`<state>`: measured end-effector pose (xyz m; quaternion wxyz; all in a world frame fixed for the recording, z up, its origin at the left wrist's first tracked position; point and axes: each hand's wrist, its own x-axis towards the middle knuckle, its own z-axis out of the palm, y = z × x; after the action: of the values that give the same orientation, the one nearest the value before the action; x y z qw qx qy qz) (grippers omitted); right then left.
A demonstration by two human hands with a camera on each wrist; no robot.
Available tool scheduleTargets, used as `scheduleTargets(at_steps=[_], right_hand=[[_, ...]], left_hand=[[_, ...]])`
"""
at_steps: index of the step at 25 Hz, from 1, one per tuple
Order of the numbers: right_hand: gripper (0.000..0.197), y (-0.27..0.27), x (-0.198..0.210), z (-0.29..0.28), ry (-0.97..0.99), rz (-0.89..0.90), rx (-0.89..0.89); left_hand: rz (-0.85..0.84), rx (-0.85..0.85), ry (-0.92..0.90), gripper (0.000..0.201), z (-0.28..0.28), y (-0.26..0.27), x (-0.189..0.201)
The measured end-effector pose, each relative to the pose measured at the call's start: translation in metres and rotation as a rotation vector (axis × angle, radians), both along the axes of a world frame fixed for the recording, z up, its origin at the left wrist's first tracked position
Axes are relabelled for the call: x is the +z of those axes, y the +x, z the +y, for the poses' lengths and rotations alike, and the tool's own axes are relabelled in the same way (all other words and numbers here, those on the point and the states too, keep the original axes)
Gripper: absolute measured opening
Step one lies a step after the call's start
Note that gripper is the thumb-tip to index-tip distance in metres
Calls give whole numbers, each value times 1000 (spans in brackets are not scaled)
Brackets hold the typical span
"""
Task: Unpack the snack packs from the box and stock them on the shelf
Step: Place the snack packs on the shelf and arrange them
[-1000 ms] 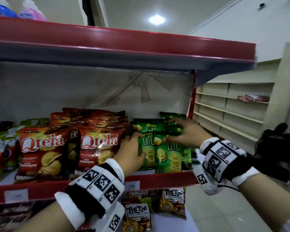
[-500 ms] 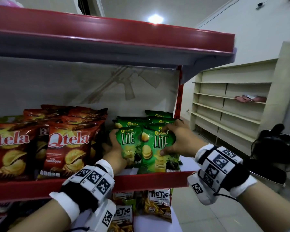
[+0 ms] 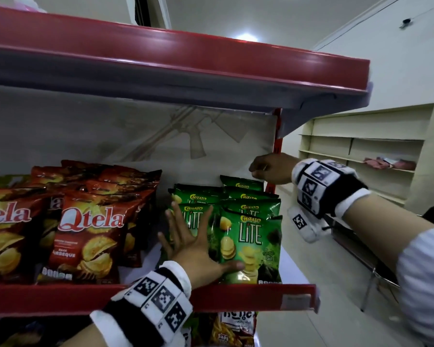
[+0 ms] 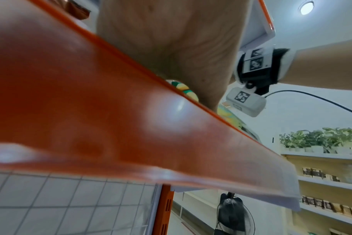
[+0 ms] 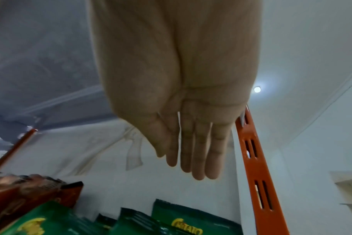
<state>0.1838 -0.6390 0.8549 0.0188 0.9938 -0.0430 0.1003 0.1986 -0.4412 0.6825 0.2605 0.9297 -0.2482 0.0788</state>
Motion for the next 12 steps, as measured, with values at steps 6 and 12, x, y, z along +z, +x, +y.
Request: scheduleTargets(at_steps=[6, 12], right_hand=[[38, 77, -7, -19, -92, 178, -33], [37, 101, 7, -14, -165, 227, 11]], left_hand=[[-6, -9, -45, 114, 1, 4, -12], [7, -17, -80, 104, 5, 0, -15]])
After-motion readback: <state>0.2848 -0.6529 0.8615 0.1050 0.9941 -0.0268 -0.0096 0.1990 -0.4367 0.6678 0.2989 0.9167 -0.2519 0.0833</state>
